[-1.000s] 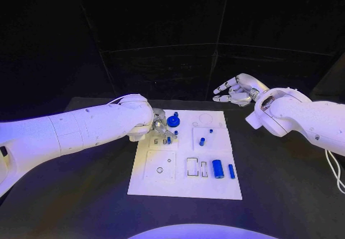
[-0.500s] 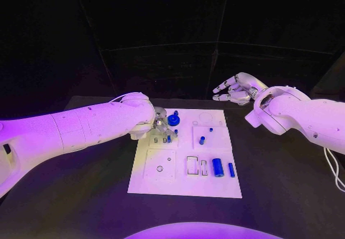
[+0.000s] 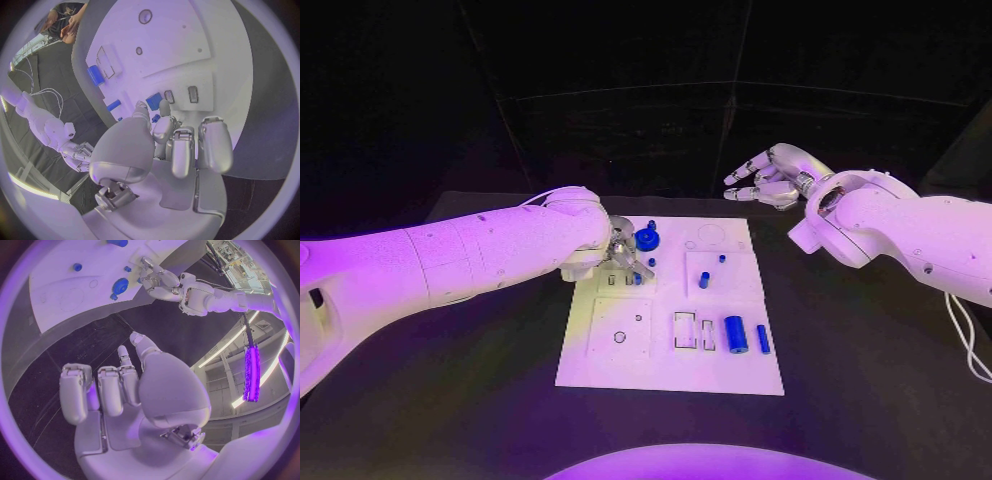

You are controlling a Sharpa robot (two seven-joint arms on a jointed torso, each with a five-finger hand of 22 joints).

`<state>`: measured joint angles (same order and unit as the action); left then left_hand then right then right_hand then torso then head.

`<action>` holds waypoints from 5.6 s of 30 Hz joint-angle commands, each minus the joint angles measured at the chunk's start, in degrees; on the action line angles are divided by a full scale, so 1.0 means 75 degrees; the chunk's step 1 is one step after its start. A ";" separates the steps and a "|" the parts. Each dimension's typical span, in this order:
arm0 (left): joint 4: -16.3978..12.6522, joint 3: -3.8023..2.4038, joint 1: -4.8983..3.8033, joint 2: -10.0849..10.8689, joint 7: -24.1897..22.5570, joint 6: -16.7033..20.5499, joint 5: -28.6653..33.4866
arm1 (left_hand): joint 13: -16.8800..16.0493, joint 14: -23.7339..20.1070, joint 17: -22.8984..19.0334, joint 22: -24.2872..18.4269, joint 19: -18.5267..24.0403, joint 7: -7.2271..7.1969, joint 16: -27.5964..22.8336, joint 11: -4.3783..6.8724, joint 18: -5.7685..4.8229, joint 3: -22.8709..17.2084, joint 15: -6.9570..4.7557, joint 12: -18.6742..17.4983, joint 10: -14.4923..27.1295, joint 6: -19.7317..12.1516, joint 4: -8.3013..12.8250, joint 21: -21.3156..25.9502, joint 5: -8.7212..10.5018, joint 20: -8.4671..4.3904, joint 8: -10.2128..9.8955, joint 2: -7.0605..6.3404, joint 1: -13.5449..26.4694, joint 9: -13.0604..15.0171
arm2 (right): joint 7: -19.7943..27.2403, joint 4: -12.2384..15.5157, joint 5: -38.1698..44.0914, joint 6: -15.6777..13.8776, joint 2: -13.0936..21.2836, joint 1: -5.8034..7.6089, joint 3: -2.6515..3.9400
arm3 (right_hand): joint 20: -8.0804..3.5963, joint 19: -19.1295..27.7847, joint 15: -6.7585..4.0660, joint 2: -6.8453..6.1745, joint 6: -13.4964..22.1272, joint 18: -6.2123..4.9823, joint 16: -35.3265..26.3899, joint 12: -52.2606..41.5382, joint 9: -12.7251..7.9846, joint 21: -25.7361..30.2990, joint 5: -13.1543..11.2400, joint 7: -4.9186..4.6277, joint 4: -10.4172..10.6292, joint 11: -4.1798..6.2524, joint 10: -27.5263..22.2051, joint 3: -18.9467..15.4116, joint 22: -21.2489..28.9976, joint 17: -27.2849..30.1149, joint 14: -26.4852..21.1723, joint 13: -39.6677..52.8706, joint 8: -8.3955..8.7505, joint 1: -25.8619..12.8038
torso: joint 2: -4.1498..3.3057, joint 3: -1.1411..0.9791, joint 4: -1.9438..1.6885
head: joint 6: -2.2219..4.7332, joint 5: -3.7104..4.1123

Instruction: Assemble the parts on the task board

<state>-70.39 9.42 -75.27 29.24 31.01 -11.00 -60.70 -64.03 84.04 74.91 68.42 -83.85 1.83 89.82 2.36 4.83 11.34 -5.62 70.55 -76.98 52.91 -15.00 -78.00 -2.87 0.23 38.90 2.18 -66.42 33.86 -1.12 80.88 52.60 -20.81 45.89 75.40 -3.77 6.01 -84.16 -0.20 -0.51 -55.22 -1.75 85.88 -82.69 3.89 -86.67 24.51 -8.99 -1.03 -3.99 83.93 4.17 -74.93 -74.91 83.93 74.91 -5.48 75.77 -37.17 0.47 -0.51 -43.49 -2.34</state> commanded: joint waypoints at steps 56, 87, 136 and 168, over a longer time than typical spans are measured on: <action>-0.1181 0.0142 0.0040 0.1018 -0.0084 0.1671 0.0648 | 0.0209 0.0794 0.2011 -0.0041 0.0020 -0.0043 0.0024 0.0027 -0.0107 -0.6167 -0.0044 -0.0165 0.0114 -0.0356 0.1461 0.0057 0.0018 -0.0003 0.0192 -0.0722 -0.0211 0.0505 | -0.0051 -0.0113 0.0176 0.0071 -0.0039 0.0014 0.0003 | -0.0050 -0.0197 -0.0056 -0.0079 -0.0045 -0.0027 -0.0053 0.0086 -0.0008 0.0055 0.0083 0.0011 -0.0061 0.0036 0.0184 0.0168 -0.0877 -0.0753 0.0537 0.1185 0.0044 -0.0054 | 0.0002 0.0012 -0.0102 | -0.0006 -0.0044; -0.0841 0.0182 0.0141 0.0745 0.0065 0.1441 0.0183 | 0.0155 0.0794 0.2011 0.0042 -0.0003 -0.0054 0.0024 0.0034 -0.0122 -0.6236 -0.0049 -0.0113 0.0070 -0.0340 0.1524 0.0012 0.0023 -0.0008 0.0236 -0.0836 -0.0089 0.0539 | -0.0034 -0.0124 0.0177 0.0089 -0.0089 0.0014 0.0003 | -0.0050 -0.0192 -0.0053 -0.0093 -0.0056 -0.0028 -0.0058 0.0105 -0.0006 0.0061 0.0069 0.0008 -0.0047 0.0031 0.0172 0.0182 -0.0868 -0.0746 0.0536 0.1170 0.0041 -0.0100 | -0.0003 0.0004 -0.0067 | -0.0075 -0.0069; -0.0732 0.0222 0.0169 0.0660 0.0095 0.1061 -0.0285 | 0.0022 0.0794 0.2011 0.0203 -0.0047 -0.0107 0.0024 0.0074 -0.0148 -0.6121 -0.0074 0.0012 -0.0044 -0.0209 0.1706 -0.0077 0.0024 -0.0026 0.0330 -0.1023 0.0053 0.0586 | -0.0096 -0.0104 0.0200 0.0186 -0.0125 0.0014 0.0003 | -0.0049 -0.0191 -0.0052 -0.0091 -0.0059 -0.0029 -0.0059 0.0110 -0.0005 0.0063 0.0066 0.0008 -0.0038 0.0031 0.0169 0.0198 -0.0865 -0.0747 0.0536 0.1166 0.0041 -0.0123 | -0.0009 0.0008 -0.0067 | -0.0101 -0.0101; -0.0628 0.0221 0.0172 0.0586 0.0106 0.1038 -0.0262 | -0.0245 0.0794 0.2011 0.0607 -0.0169 -0.0201 0.0024 0.0149 -0.0216 -0.5136 -0.0136 0.0252 -0.0283 0.0149 0.1306 -0.0312 0.0023 -0.0082 0.0437 -0.1001 0.1069 0.0581 | -0.0110 -0.0098 0.0231 0.0200 -0.0132 0.0014 0.0003 | -0.0049 -0.0186 -0.0052 -0.0096 -0.0061 -0.0032 -0.0071 0.0124 -0.0005 0.0069 0.0065 0.0008 -0.0028 0.0031 0.0162 0.0215 -0.0853 -0.0724 0.0532 0.1156 0.0042 -0.0152 | 0.0000 0.0005 -0.0068 | -0.0194 -0.0075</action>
<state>-75.26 11.07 -73.92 33.66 31.27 -2.68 -62.46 -65.82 83.83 74.91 72.90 -84.01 -0.08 89.82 3.59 3.96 -27.42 -6.23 72.16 -78.84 53.86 -5.30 -79.99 -2.44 0.08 42.02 -5.35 -59.00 38.28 -2.05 80.01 54.03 -19.53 44.96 75.38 -3.79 6.02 -84.16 -0.20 -1.05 -55.22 -1.75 85.68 -82.00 3.91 -86.47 24.78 -8.99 -1.29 -3.99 83.93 5.35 -74.91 -74.93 83.93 74.91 -5.48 75.24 -37.21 0.51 -1.05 -44.94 -2.87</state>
